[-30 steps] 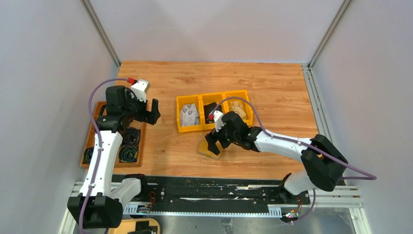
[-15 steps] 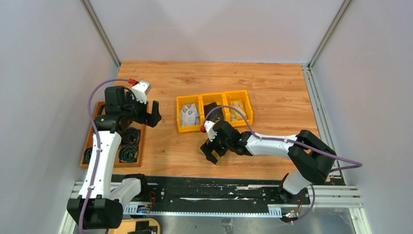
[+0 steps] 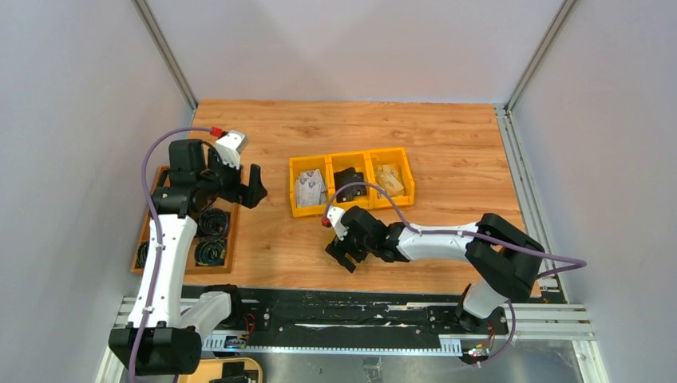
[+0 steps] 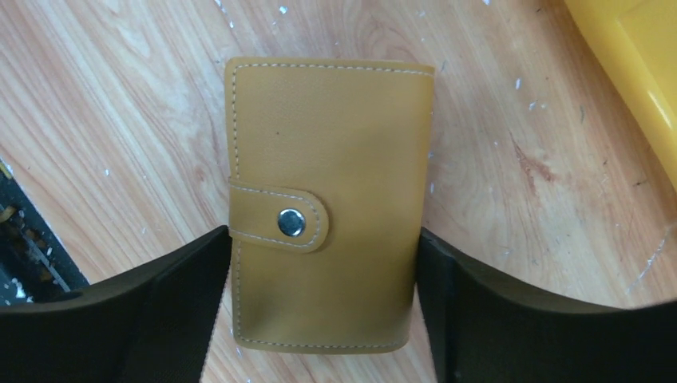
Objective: Take the credit cards out of the card holder
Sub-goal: Pick up the card holder from the center of the board, then open the card holder.
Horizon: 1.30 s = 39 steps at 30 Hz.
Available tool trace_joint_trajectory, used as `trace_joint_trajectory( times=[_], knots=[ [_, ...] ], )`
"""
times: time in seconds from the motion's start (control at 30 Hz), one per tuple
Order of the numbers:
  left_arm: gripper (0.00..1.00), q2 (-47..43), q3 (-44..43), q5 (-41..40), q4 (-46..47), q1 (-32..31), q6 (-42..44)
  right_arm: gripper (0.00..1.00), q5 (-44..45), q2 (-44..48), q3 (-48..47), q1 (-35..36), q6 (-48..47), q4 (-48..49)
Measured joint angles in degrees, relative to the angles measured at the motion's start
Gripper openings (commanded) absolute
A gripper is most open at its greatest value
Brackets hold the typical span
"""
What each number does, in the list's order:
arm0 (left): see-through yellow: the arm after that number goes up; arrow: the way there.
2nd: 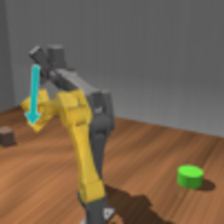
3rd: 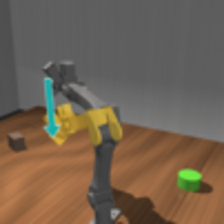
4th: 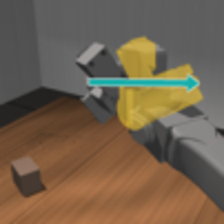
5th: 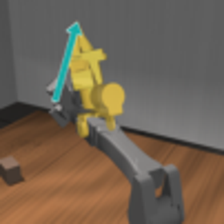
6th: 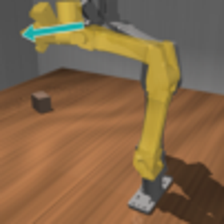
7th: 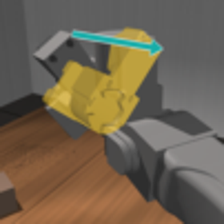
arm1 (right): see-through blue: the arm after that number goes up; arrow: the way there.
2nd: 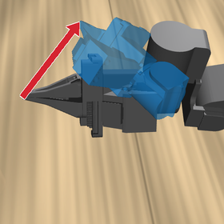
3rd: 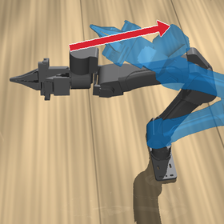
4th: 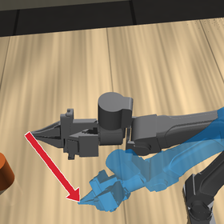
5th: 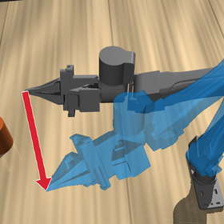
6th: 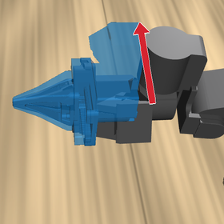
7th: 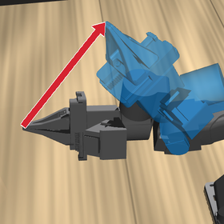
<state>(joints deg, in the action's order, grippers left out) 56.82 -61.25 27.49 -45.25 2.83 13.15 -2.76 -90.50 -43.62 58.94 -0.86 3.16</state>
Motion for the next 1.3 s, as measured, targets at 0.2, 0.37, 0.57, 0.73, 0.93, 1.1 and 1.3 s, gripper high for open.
trace_joint_trajectory(
  times=[0.2, 0.37, 0.57, 0.73, 0.93, 1.1, 1.3],
  knots=[
    [1.00, -0.7, -1.2, 1.1, -0.7, 0.0, -1.4, 0.55, 3.3, -0.1, -0.8, 1.9, -0.5, 0.4],
    [1.00, -2.2, -1.3, 3.1, -1.5, 0.0, -3.6, 0.55, 6.5, 1.4, -1.4, 3.5, -1.1, -1.5],
    [1.00, -2.8, -3.7, 7.3, -1.7, 0.0, -7.6, 0.54, 8.5, 5.6, -7.4, 4.8, -2.2, -2.4],
    [1.00, -2.7, -4.1, 12.2, -1.6, 0.0, -13.0, 0.53, 8.4, 8.1, -13.6, 5.9, -2.8, 2.1],
    [1.00, -2.6, -3.0, 19.3, -1.6, 0.0, -19.5, 0.51, 7.9, 8.6, -15.8, 8.0, -3.4, 6.3],
    [1.00, -3.3, -1.9, 23.5, -1.4, 0.0, -23.3, 0.50, 7.8, 8.5, -16.0, 9.3, -4.1, 7.7],
    [0.92, -6.2, 2.0, 24.4, -1.4, 0.0, -24.8, 0.50, 7.7, 8.0, -18.1, 9.7, -4.9, 9.1]
  ],
)
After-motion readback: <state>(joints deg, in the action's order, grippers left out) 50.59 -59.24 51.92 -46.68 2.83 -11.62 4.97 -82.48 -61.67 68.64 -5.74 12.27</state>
